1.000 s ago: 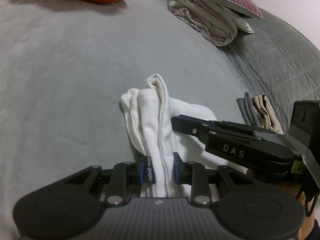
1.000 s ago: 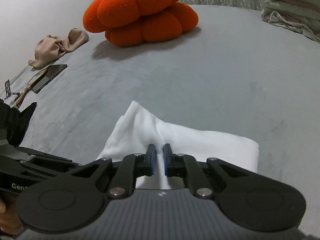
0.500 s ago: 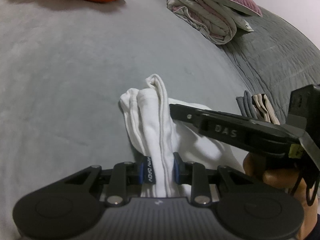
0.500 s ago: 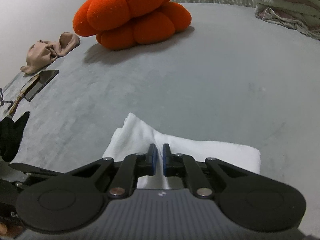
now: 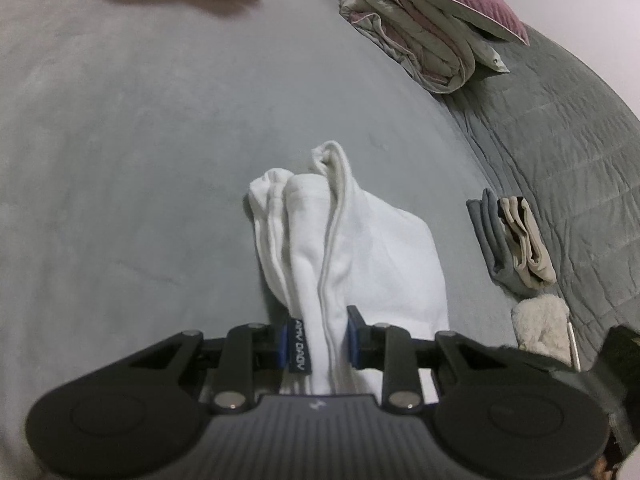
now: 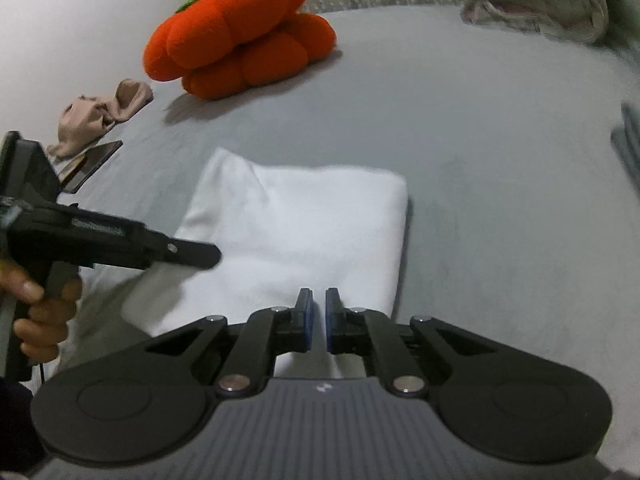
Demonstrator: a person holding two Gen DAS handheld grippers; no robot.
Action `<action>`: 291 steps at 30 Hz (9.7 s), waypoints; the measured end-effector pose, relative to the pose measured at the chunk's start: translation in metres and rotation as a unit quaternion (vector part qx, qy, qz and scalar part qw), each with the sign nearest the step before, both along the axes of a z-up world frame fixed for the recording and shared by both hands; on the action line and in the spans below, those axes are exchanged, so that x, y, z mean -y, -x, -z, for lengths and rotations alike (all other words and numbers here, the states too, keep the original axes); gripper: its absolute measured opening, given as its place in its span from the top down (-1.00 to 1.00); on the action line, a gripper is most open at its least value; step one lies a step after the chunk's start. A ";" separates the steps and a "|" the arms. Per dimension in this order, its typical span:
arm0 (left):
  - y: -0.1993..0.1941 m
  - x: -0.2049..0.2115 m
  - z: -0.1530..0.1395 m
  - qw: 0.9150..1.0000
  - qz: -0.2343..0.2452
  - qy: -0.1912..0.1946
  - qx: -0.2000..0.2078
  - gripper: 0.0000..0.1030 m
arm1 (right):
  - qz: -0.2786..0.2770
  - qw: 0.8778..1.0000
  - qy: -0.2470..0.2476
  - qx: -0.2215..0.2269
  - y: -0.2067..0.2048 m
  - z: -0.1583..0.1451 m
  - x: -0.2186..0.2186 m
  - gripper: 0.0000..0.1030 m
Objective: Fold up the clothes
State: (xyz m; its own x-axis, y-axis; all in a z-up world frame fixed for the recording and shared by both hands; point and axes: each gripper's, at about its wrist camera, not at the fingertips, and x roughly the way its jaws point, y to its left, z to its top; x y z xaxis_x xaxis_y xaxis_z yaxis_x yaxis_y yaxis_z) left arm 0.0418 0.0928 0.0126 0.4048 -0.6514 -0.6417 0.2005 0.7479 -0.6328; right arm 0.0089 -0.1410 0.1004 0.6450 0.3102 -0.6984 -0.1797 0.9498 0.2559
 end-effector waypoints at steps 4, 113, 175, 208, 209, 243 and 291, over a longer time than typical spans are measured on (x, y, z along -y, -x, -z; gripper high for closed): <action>-0.002 -0.001 0.001 1.000 -0.004 0.004 -0.005 0.48 | -0.005 1.000 0.018 0.013 -0.001 0.001 -0.009 0.97; -0.040 0.340 -0.151 0.973 0.082 0.066 0.206 0.51 | 0.226 0.954 -0.022 0.196 0.050 -0.114 0.266 0.37; -0.107 0.468 -0.101 0.963 0.079 -0.019 0.258 0.95 | 0.259 0.954 0.109 0.109 -0.008 -0.054 0.341 0.69; -0.012 0.414 -0.178 0.927 0.084 -0.218 0.293 0.73 | 0.458 0.875 0.010 0.158 0.072 -0.084 0.255 0.43; -0.012 0.412 -0.177 0.928 0.083 -0.218 0.291 0.47 | 0.464 0.874 0.009 0.147 0.070 -0.081 0.258 0.43; 0.019 0.400 -0.126 0.930 0.097 -0.232 0.269 -0.98 | 0.431 0.884 0.141 0.114 0.067 -0.070 0.243 -1.00; 0.024 0.399 -0.123 0.920 0.085 -0.256 0.283 -0.99 | 0.432 0.882 0.169 0.079 0.062 -0.063 0.242 -1.00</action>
State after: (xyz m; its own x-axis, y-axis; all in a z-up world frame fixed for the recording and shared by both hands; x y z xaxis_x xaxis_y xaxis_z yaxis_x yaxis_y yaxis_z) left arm 0.0179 -0.3057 0.1359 0.6889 -0.4073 -0.5996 0.5313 0.8465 0.0353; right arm -0.0533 -0.3828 0.1630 0.6358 -0.5544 -0.5369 0.6414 0.7665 -0.0320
